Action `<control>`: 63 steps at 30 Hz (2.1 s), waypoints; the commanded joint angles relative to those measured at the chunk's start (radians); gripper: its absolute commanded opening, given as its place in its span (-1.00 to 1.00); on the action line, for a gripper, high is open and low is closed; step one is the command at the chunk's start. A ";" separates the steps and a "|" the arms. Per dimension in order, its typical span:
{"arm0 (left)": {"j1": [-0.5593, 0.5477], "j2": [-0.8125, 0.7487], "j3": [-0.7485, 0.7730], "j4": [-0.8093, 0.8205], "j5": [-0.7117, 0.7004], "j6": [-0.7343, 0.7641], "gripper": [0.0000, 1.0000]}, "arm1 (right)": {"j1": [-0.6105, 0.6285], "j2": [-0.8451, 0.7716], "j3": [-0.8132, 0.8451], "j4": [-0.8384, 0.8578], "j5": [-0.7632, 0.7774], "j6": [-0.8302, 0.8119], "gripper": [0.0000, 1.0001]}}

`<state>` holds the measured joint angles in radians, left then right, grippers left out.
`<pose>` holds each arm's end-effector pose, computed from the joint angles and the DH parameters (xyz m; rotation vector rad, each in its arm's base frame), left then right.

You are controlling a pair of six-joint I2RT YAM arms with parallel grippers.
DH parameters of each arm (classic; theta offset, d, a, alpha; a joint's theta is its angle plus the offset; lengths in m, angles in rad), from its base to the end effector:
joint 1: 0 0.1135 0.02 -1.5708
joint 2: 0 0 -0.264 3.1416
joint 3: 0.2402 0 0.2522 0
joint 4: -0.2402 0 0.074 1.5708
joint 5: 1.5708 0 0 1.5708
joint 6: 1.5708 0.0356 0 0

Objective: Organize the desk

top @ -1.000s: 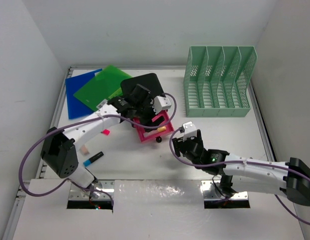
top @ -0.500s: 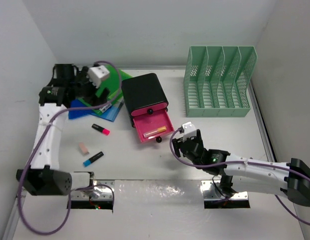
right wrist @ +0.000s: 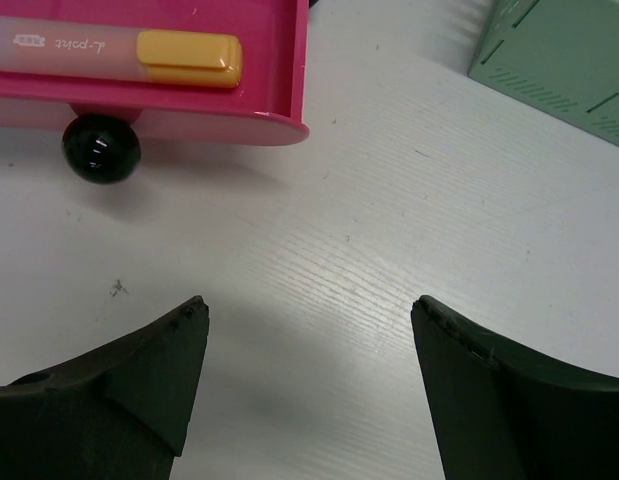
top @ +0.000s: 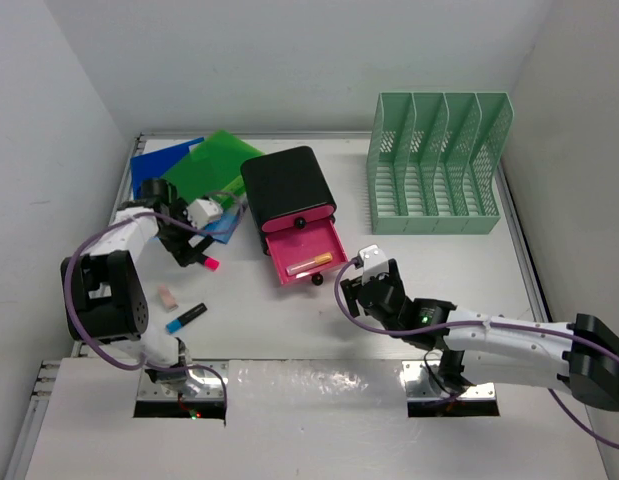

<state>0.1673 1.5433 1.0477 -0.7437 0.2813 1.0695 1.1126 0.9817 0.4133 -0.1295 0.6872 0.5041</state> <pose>0.2895 0.0389 0.2114 1.2395 2.4114 -0.0498 0.1042 0.1603 0.1865 -0.2902 2.0759 0.1865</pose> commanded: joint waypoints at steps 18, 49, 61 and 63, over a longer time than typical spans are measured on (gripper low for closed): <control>-0.078 0.178 -0.078 0.084 0.057 0.334 0.43 | -0.005 -0.005 0.001 0.022 0.002 -0.004 0.60; -0.822 -0.250 0.040 0.308 -0.014 -0.580 -1.00 | -0.132 -0.012 -0.025 -0.018 -0.005 0.096 0.60; -0.851 -0.005 0.244 0.242 0.015 -0.585 0.61 | -0.132 -0.084 -0.038 -0.071 0.012 0.097 0.66; -0.851 -0.037 0.308 0.150 0.019 -0.589 0.70 | -0.132 -0.094 -0.044 -0.076 0.015 0.099 0.67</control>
<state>-0.6914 1.5654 1.2324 -0.5407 0.2867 0.4904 0.9840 0.9108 0.3740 -0.1970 0.6781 0.5911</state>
